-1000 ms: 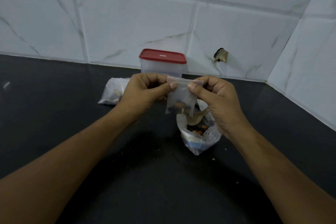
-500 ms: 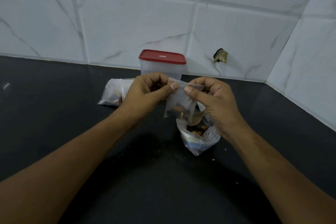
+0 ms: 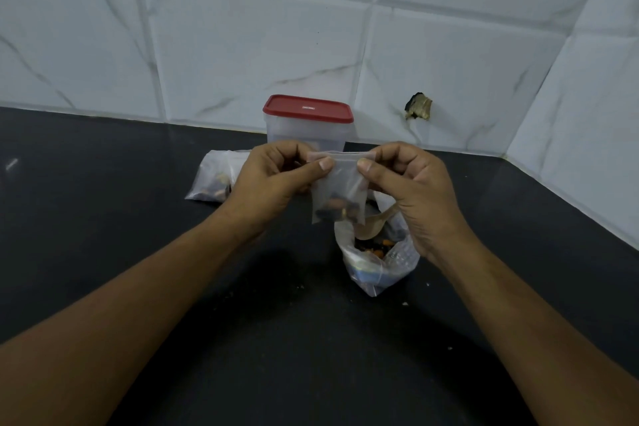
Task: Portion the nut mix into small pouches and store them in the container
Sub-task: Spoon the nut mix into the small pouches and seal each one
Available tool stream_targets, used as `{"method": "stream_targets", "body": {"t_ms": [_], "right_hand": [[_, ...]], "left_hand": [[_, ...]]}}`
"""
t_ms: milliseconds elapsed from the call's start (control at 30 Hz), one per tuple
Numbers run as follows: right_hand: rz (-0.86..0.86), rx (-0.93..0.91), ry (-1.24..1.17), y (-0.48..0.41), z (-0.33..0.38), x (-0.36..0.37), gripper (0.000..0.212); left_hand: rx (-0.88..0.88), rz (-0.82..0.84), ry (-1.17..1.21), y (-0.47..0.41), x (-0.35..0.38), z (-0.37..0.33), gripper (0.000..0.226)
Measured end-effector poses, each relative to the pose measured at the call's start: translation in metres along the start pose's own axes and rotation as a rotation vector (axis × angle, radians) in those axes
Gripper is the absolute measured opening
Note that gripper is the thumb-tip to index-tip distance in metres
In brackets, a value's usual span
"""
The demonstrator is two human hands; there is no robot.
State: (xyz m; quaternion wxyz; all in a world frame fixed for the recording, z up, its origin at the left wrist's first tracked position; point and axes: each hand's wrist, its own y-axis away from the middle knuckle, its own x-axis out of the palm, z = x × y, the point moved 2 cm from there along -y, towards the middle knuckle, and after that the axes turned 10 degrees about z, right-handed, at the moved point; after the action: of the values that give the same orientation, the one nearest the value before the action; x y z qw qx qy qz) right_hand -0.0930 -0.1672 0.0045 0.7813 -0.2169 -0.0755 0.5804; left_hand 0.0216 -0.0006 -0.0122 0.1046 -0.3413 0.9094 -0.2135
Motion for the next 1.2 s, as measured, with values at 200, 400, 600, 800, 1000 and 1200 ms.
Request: {"method": "stream_targets", "body": {"t_ms": [200,400,600,800,1000,1200], "right_hand": [[0.007,0.012,0.005,-0.0004,-0.0017,-0.0019,0.005],[0.090,0.017,0.041,0.0003,-0.0041,0.0033,0.006],[0.139,0.025,0.059,0.0020,-0.0049,0.0053,0.009],[0.101,0.003,0.054,0.0010,-0.0029,0.0049,0.010],[0.075,0.005,0.025,0.0011,-0.0007,0.0006,0.009],[0.093,-0.007,0.049,0.0011,-0.0001,0.0032,0.007]], "left_hand": [[-0.015,0.045,-0.057,0.0004,0.0034,0.0023,0.027],[-0.025,0.046,-0.056,0.0000,0.0017,-0.0001,0.013],[0.003,0.065,-0.063,0.0015,0.0049,-0.0041,0.028],[-0.019,0.047,-0.086,0.0012,0.0056,-0.0012,0.015],[-0.027,0.000,0.019,0.0017,0.0033,-0.0040,0.016],[-0.011,0.052,0.002,0.0018,0.0056,-0.0027,0.007]]}}
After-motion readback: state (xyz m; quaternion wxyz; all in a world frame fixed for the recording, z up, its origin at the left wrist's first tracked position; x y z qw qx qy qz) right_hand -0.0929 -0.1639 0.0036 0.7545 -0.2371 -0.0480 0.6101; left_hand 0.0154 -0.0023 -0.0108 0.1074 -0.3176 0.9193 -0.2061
